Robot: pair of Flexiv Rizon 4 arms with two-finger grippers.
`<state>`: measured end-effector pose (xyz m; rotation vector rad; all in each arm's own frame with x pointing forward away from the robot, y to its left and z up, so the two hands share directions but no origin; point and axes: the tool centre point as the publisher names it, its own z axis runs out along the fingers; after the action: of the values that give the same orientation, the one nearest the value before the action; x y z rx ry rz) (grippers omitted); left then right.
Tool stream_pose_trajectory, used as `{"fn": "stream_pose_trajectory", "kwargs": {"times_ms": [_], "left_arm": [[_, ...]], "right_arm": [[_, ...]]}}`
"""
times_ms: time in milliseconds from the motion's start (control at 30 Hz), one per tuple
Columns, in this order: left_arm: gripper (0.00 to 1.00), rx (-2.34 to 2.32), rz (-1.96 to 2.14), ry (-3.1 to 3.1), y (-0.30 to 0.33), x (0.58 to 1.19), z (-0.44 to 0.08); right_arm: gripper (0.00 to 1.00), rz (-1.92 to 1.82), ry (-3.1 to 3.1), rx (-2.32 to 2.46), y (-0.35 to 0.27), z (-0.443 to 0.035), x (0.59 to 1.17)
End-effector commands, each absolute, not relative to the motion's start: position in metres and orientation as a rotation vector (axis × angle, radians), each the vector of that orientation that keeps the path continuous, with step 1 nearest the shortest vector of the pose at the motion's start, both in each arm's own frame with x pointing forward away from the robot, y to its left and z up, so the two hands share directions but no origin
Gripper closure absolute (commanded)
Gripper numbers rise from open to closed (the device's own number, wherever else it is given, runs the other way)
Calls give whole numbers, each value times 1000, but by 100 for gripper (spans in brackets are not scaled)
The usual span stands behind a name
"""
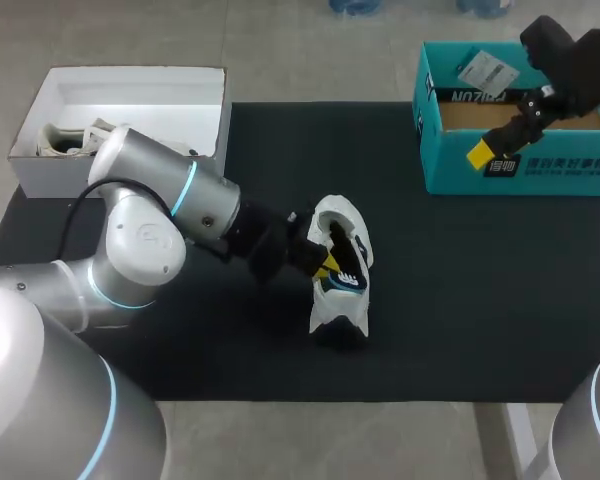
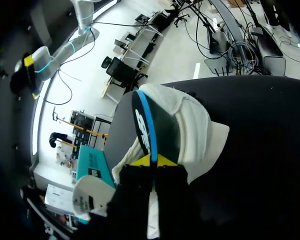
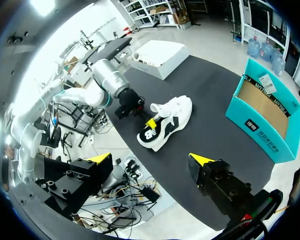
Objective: Take the shoe out of the shoebox, open the shoe tongue, remove and reinsert the insole, then place the shoe into the shoebox
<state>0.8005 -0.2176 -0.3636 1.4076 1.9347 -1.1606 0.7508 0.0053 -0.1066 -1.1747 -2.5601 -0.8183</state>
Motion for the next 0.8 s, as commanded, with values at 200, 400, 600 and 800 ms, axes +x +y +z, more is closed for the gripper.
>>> {"fn": "stream_pose_trajectory", "kwargs": {"times_ms": [200, 400, 600, 800], "left_arm": [[69, 1365, -1215, 1878, -209, 788, -335], [50, 1404, -1220, 1891, -212, 778, -343], [60, 1387, -1231, 1900, -212, 779, -342], [100, 1388, -1239, 1914, -219, 774, -346]], "right_arm": [[0, -813, -2560, -1174, 6, -107, 753], [0, -813, -2560, -1174, 6, -107, 753], [0, -813, -2560, -1174, 6, -107, 753], [0, -813, -2560, -1174, 6, -107, 753]]}}
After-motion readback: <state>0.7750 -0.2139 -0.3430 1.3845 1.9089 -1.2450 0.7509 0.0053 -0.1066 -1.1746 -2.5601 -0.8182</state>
